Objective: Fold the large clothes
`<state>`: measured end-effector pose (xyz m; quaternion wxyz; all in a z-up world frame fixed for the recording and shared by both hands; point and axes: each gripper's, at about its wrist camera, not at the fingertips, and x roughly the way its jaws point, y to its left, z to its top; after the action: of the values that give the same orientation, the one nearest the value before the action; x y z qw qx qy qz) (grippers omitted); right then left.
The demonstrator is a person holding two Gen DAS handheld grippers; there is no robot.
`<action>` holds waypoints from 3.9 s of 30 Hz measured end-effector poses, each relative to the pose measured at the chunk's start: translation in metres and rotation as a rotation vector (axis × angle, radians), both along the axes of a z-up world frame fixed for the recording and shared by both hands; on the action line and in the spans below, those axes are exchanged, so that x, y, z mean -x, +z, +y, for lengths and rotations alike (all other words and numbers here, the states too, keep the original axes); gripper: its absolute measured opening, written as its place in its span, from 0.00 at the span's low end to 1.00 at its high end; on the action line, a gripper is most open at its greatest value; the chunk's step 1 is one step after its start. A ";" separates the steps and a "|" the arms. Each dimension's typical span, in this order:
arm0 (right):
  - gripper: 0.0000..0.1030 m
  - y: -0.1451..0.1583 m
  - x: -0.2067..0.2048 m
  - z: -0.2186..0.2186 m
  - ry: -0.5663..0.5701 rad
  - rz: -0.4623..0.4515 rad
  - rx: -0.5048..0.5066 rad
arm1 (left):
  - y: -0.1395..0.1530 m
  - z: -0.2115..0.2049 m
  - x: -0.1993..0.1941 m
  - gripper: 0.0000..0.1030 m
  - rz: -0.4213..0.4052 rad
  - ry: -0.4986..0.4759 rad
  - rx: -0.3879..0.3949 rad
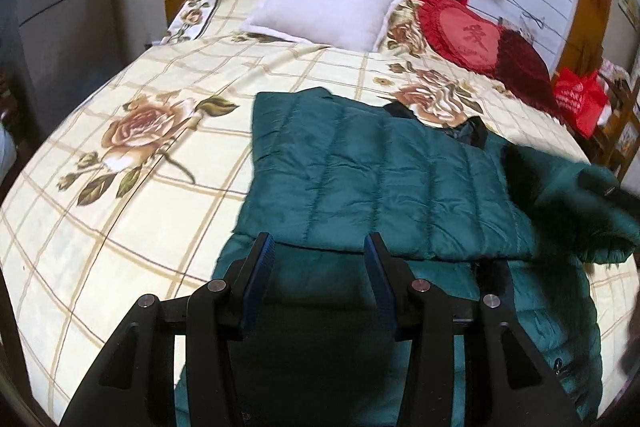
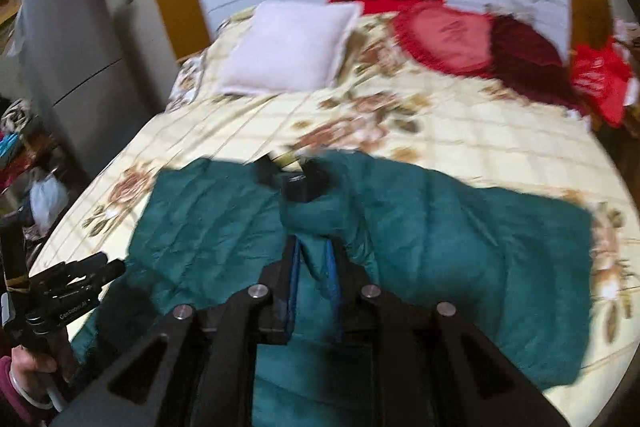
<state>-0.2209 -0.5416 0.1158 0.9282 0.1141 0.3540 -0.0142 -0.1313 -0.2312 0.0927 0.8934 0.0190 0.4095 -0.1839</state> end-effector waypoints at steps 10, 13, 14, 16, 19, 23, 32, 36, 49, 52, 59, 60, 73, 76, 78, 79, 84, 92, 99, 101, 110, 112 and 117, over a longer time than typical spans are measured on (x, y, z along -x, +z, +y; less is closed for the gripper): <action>0.47 -0.035 -0.006 0.020 0.010 0.109 -0.032 | -0.006 0.013 -0.003 0.54 0.037 0.001 0.045; 0.48 -0.023 0.016 0.002 -0.003 0.091 -0.052 | -0.002 0.004 0.002 0.54 0.048 -0.024 0.110; 0.48 -0.021 0.022 -0.003 -0.006 0.087 -0.060 | 0.000 0.000 0.004 0.54 0.050 -0.036 0.132; 0.51 -0.016 0.040 -0.016 -0.036 0.071 -0.078 | 0.006 -0.011 0.007 0.54 0.053 -0.075 0.179; 0.63 -0.017 0.057 -0.030 -0.122 0.072 -0.045 | 0.013 -0.043 0.010 0.60 0.099 -0.154 0.237; 0.63 -0.019 0.073 -0.045 -0.203 0.065 -0.007 | 0.015 -0.084 0.009 0.67 0.163 -0.212 0.306; 0.68 -0.018 0.112 -0.077 -0.283 -0.001 -0.016 | 0.000 -0.180 0.007 0.68 0.218 -0.316 0.297; 0.68 -0.020 0.119 -0.091 -0.310 0.003 -0.010 | -0.017 -0.210 0.003 0.68 0.261 -0.310 0.246; 0.69 -0.011 0.137 -0.115 -0.405 -0.072 -0.045 | 0.021 -0.160 -0.007 0.27 0.169 -0.257 0.334; 0.69 -0.007 0.140 -0.120 -0.432 -0.089 -0.062 | 0.045 -0.123 -0.014 0.27 0.068 -0.197 0.323; 0.70 -0.014 0.115 -0.117 -0.407 -0.045 -0.097 | 0.058 -0.048 -0.032 0.27 -0.010 -0.089 0.271; 0.70 -0.016 0.108 -0.115 -0.399 -0.033 -0.101 | 0.056 -0.038 -0.035 0.27 -0.005 -0.071 0.267; 0.70 -0.075 0.000 -0.058 -0.246 0.179 0.070 | -0.015 0.007 -0.061 0.40 0.166 0.018 0.261; 0.70 -0.069 0.002 -0.054 -0.247 0.184 0.110 | -0.004 0.011 -0.059 0.45 0.138 0.035 0.231; 0.70 -0.055 0.009 -0.053 -0.257 0.151 0.088 | 0.010 0.012 -0.052 0.48 0.055 0.047 0.198; 0.70 -0.044 0.013 -0.051 -0.254 0.112 0.076 | 0.016 0.012 -0.050 0.52 0.022 0.047 0.194; 0.70 -0.022 -0.009 -0.029 -0.184 0.060 0.098 | 0.019 -0.012 -0.053 0.58 -0.017 0.028 0.160; 0.70 -0.052 -0.070 -0.016 -0.158 0.100 0.154 | -0.021 -0.055 -0.088 0.58 0.038 0.032 0.032; 0.71 -0.081 -0.081 -0.039 -0.193 0.130 0.129 | -0.036 -0.070 -0.090 0.58 0.013 -0.019 -0.024; 0.71 -0.081 -0.082 -0.041 -0.194 0.145 0.131 | -0.038 -0.074 -0.090 0.58 0.005 -0.023 -0.046; 0.72 -0.048 -0.031 -0.013 -0.144 0.099 0.162 | -0.039 -0.071 -0.090 0.58 0.006 -0.021 -0.036; 0.72 -0.057 -0.025 -0.011 -0.144 0.129 0.186 | -0.040 -0.071 -0.090 0.58 0.007 -0.022 -0.032; 0.72 -0.081 -0.022 -0.013 -0.134 0.157 0.231 | -0.041 -0.077 -0.085 0.59 -0.003 -0.035 -0.041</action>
<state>-0.1992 -0.5542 0.0345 0.9016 0.0286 0.4131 -0.1254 -0.0462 -0.3078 0.0519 0.8901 0.0446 0.4114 -0.1911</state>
